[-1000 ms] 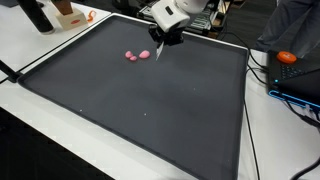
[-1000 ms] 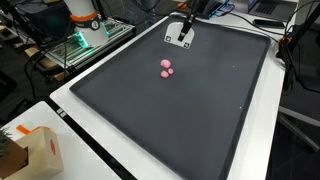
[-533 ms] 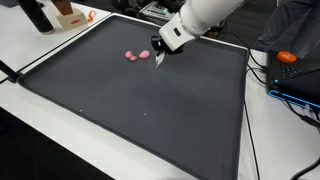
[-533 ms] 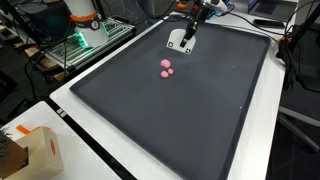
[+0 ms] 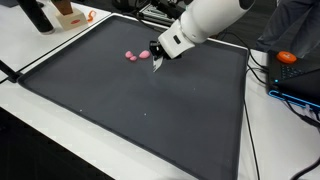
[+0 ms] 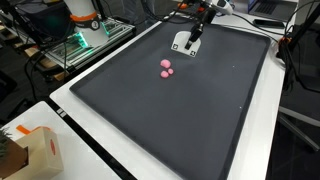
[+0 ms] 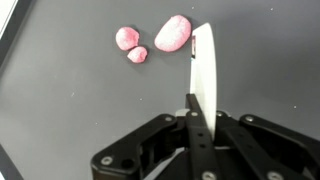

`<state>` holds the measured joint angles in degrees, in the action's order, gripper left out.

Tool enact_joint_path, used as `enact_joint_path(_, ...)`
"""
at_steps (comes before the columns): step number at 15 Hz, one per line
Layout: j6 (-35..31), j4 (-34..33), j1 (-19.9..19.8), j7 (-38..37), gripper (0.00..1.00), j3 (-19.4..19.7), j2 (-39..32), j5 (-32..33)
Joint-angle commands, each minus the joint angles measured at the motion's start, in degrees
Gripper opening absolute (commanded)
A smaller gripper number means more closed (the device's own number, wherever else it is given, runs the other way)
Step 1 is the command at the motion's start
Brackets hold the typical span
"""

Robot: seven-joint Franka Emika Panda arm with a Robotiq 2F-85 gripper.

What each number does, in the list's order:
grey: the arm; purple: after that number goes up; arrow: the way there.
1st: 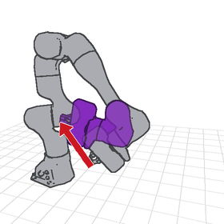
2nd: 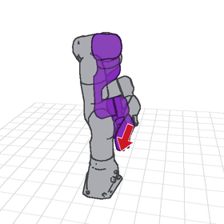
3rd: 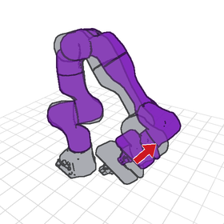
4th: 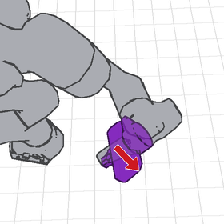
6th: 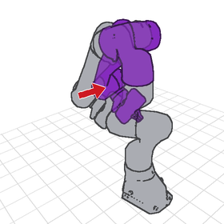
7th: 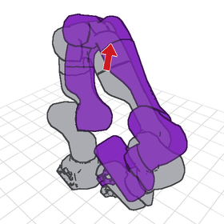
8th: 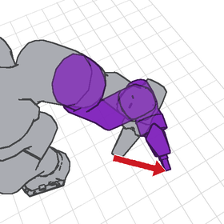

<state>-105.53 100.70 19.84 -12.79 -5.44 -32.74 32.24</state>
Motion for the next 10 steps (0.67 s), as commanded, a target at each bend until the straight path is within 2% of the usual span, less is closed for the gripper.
enact_joint_path(1,2.2,-3.7,0.1,0.2,0.01,0.6,-1.9,-0.5)
enact_joint_path(6,2.2,-7.1,-1.5,1.3,0.01,1.0,-2.5,-3.2)
enact_joint_path(10,2.1,-9.2,-4.2,3.4,0.01,1.2,-2.4,-8.2)
